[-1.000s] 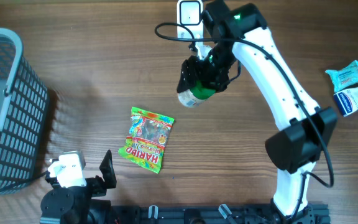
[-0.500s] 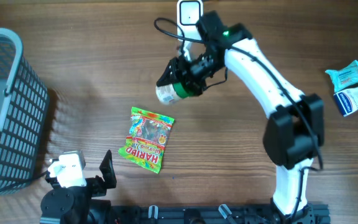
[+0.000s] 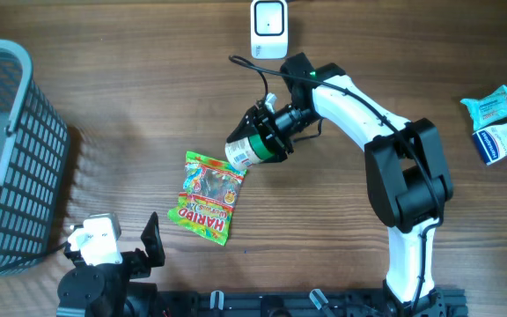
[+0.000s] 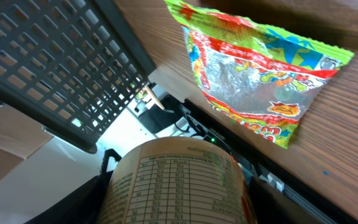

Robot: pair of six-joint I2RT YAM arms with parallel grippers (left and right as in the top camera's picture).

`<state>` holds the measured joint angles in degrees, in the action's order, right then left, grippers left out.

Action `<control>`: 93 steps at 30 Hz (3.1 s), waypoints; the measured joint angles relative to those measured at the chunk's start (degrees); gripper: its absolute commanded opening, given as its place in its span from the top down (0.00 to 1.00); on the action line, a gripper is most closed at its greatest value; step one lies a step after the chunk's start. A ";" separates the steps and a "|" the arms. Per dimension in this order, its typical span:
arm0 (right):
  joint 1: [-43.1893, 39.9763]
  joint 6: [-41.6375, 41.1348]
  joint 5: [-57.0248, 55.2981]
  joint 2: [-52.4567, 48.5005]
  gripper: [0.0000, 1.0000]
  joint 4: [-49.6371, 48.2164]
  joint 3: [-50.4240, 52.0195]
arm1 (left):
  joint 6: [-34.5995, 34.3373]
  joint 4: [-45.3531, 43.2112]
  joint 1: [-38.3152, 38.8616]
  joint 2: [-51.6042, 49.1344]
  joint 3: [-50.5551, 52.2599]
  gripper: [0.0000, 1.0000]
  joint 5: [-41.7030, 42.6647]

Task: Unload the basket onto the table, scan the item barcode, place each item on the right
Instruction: 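Lift the jar and hold its label over the scanner, then carry the jar to the right edge and release it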

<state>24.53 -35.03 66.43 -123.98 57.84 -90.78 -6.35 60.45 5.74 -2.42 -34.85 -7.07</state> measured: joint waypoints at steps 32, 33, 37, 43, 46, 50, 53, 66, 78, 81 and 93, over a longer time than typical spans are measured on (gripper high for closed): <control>-1.86 4.96 -11.50 0.00 0.41 -1.11 -3.04 | 0.00 0.00 0.00 0.00 0.00 0.00 0.00; -2.08 6.03 -15.89 -0.02 0.41 -0.94 -6.16 | 0.00 0.00 0.00 0.00 0.00 0.00 0.00; -2.16 8.17 -31.85 -0.02 0.41 -5.40 -17.55 | 0.00 0.00 0.00 0.00 0.00 0.00 0.00; -2.21 11.58 -57.72 0.00 0.43 -25.09 -20.90 | 0.00 0.00 0.00 0.00 0.00 0.00 0.00; -2.21 16.68 -64.89 -2.23 0.41 -39.26 -20.79 | 0.00 0.00 0.00 0.00 0.00 0.00 0.00; -2.21 23.58 -69.57 -7.93 0.33 -52.72 -20.79 | 0.00 0.00 0.00 0.00 0.00 0.00 0.00; -2.19 27.04 -72.59 -12.70 0.33 -60.85 -20.68 | 0.00 0.02 0.00 0.00 0.00 0.00 0.00; -0.57 33.88 -87.14 -14.40 0.40 -55.39 -20.50 | 0.00 -0.04 0.00 0.00 0.00 0.00 0.00; -24.15 18.23 -79.54 3.28 0.34 4.52 -19.74 | 0.00 0.00 0.00 0.00 0.00 0.00 0.00; -30.84 16.98 -75.80 3.02 0.33 6.71 -16.15 | 0.00 0.00 0.00 0.00 0.00 0.00 0.00; -49.46 16.92 -72.63 1.97 0.00 -1.03 -8.11 | 0.00 0.00 0.00 0.00 0.00 0.00 0.00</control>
<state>-24.93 -18.11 -6.20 -122.02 56.82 -98.89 -6.35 60.45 5.74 -2.42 -34.85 -7.07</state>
